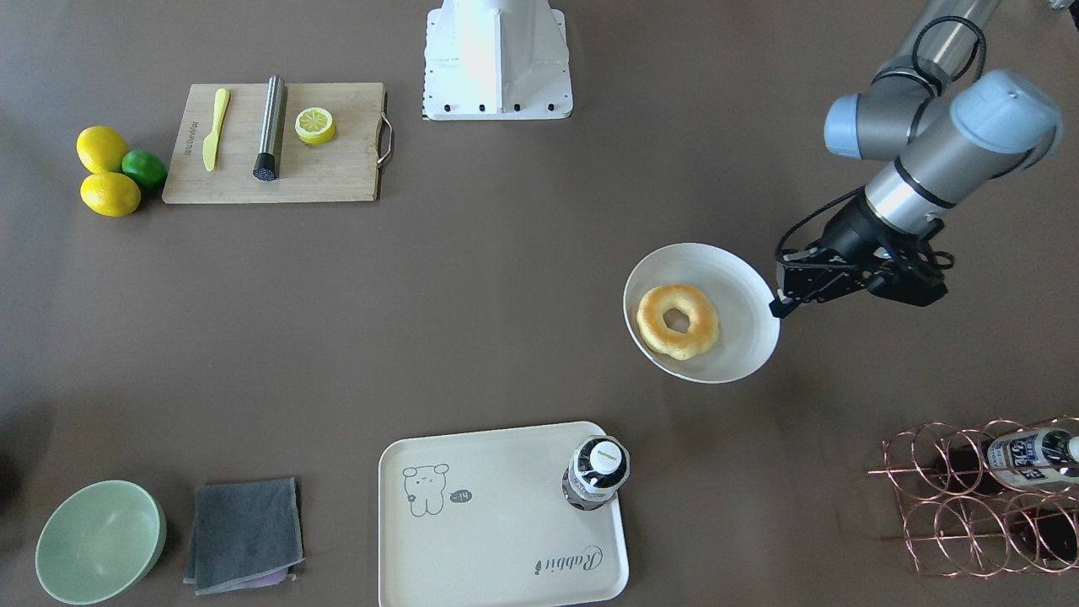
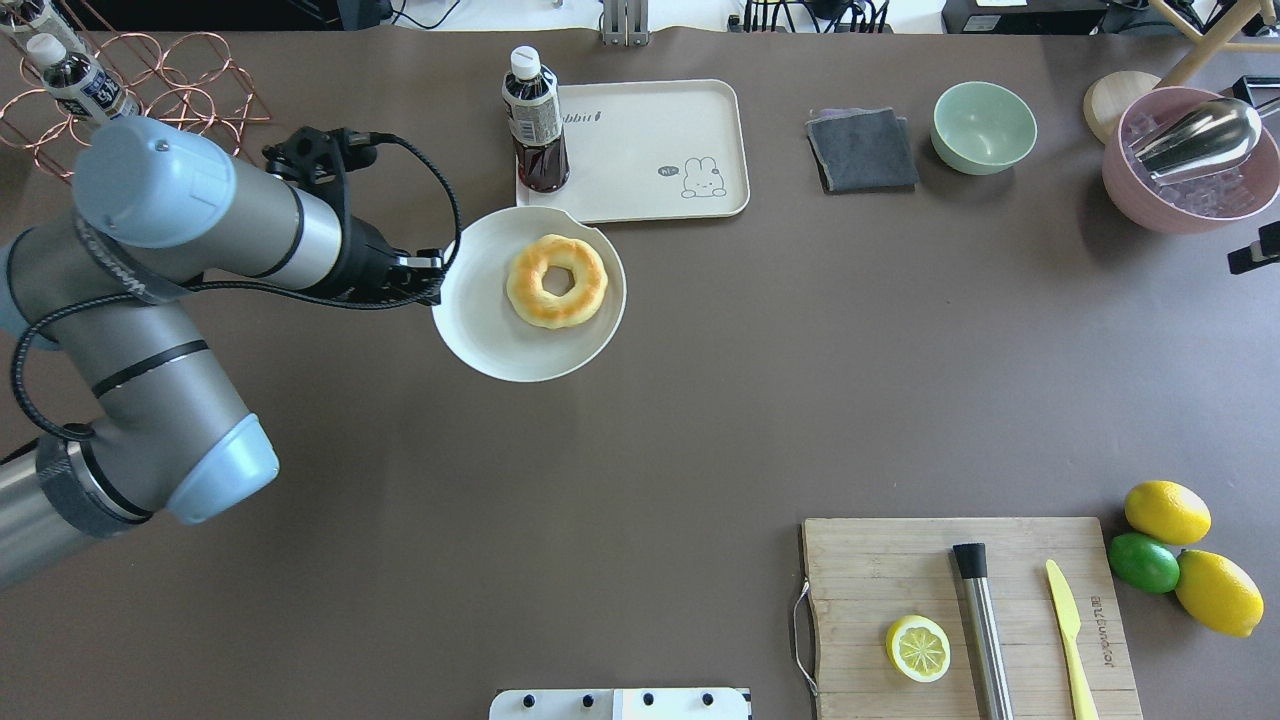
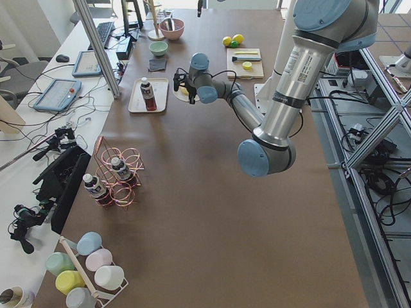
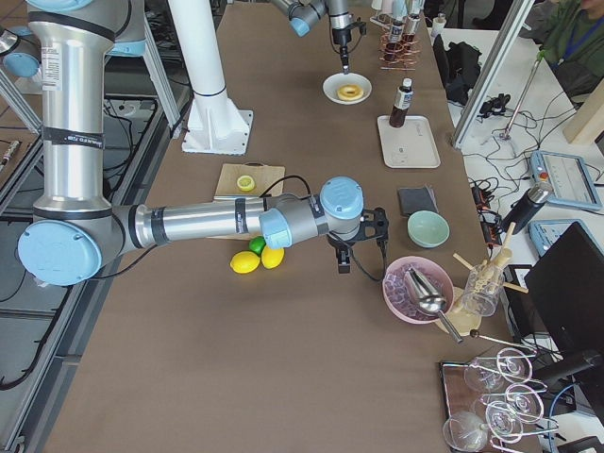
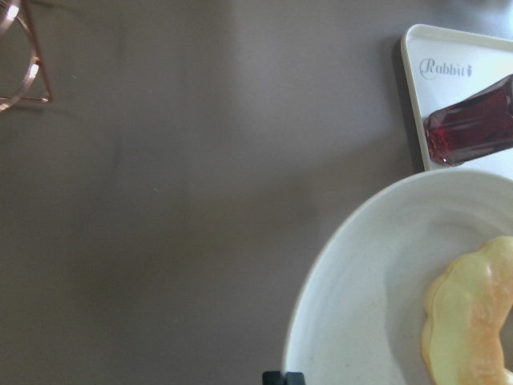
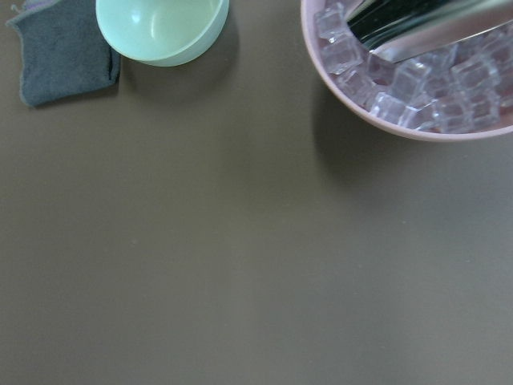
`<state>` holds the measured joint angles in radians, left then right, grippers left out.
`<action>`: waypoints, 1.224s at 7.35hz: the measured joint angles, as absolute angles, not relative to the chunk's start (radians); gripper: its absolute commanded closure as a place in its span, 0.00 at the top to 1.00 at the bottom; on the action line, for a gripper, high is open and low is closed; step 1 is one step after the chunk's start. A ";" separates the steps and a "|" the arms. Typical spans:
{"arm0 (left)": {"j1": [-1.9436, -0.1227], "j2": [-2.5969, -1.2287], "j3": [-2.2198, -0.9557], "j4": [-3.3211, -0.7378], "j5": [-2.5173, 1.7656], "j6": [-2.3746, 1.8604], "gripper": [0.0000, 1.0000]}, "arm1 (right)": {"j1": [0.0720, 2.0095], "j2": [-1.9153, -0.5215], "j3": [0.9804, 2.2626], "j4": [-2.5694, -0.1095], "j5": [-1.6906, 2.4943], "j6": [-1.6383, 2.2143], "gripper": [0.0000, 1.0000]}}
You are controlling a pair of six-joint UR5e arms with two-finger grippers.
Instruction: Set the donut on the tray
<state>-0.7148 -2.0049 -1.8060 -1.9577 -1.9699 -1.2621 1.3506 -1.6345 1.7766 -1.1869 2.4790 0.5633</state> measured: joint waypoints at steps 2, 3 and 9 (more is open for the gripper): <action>-0.607 -2.150 -1.803 -1.797 -1.858 -1.347 0.00 | 1.219 -1.607 1.812 -1.040 2.424 0.918 0.94; -0.567 -2.197 -1.791 -1.766 -1.819 -1.382 0.00 | 1.146 -1.579 1.844 -1.013 2.381 1.062 0.91; -0.524 -2.322 -1.696 -1.746 -1.745 -1.443 0.00 | 0.694 -1.430 1.998 -1.002 2.000 1.721 0.81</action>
